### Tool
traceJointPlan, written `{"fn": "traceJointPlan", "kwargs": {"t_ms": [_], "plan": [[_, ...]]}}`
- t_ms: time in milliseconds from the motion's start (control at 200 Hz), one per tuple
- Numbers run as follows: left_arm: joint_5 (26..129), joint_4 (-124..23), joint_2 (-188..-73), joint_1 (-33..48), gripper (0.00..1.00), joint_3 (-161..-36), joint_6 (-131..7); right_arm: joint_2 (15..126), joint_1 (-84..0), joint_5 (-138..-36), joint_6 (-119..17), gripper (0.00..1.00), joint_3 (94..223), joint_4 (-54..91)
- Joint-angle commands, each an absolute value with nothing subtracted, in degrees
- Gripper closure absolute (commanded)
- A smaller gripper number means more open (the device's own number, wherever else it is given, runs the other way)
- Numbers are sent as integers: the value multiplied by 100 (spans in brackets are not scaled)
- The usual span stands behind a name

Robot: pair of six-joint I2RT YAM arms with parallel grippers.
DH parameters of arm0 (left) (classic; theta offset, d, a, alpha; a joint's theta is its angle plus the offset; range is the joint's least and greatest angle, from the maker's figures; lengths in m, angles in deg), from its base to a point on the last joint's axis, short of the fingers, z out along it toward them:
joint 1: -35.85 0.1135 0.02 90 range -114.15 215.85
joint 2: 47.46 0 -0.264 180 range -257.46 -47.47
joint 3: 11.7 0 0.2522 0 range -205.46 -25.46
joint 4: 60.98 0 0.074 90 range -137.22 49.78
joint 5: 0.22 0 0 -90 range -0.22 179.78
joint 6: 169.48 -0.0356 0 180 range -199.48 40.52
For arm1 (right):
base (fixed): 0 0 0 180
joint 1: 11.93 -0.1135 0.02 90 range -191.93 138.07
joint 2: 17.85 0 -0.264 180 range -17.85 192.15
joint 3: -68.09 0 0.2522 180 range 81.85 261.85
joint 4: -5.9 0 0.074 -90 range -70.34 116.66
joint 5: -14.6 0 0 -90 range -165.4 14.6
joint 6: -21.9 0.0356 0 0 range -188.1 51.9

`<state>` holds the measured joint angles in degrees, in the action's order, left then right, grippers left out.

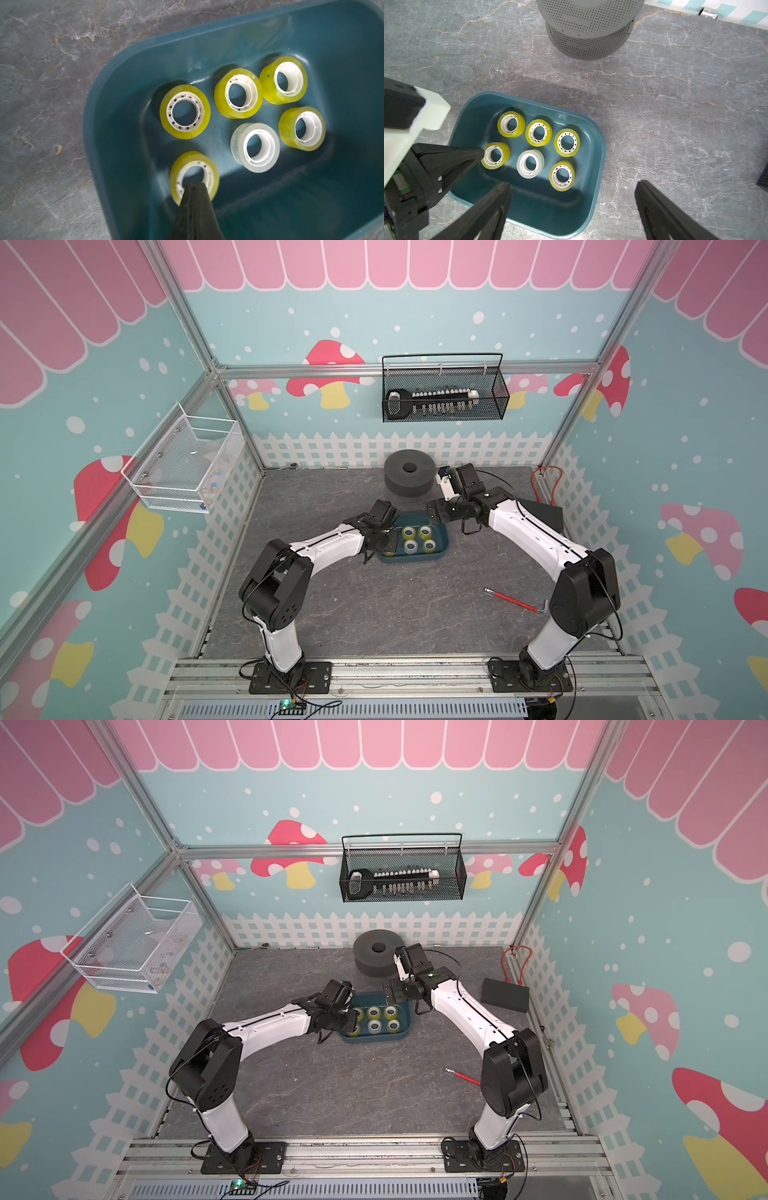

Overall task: Put the transparent tape into the storage box
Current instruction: Place the tape in the storage box.

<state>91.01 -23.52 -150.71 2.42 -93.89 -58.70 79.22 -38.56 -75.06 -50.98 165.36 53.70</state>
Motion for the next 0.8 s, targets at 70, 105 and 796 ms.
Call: {"fn": "traceJointPlan", "kwargs": {"t_ms": [70,105,796], "plan": [[9005,-2452,-15218,290,100,-9322,-5945,8075,-3830,-7597,-5158,1,16729,5349],[9003,-2459,-15231,291,100,-9314,-5944,8081,-3822,-7594,-5158,1,16729,5342],[9005,-2570,-15044,307,96,-9295,-5913,8107,-3812,-7630,-5132,1,16707,5345]]}}
